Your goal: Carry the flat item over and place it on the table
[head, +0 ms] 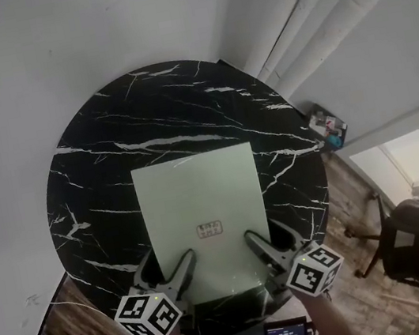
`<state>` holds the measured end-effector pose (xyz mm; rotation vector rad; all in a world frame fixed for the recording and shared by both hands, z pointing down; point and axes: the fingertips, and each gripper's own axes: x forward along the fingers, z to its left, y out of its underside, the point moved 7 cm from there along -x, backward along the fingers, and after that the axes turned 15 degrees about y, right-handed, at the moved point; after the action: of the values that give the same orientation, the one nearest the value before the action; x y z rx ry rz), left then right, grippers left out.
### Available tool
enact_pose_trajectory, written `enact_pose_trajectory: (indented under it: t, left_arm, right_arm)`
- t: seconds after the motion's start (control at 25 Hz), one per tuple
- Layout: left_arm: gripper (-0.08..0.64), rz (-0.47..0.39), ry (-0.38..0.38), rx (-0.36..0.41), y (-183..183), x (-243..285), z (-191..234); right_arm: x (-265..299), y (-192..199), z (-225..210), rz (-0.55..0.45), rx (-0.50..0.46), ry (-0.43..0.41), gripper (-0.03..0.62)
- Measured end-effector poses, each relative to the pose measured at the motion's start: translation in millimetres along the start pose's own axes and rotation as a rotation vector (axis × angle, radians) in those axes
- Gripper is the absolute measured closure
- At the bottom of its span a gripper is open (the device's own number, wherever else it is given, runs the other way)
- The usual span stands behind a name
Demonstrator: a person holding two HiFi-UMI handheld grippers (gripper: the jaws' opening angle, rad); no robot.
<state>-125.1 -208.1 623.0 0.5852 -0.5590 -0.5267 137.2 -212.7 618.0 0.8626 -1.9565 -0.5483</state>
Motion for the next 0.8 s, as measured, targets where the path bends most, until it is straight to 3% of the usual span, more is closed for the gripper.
enact_pose_trajectory:
  t: [0.8]
  left_arm:
    - [0.166, 0.093, -0.082, -0.061, 1, 14, 14]
  right_arm:
    - [20, 2, -8, 0.125, -0.012, 0.056, 0.356]
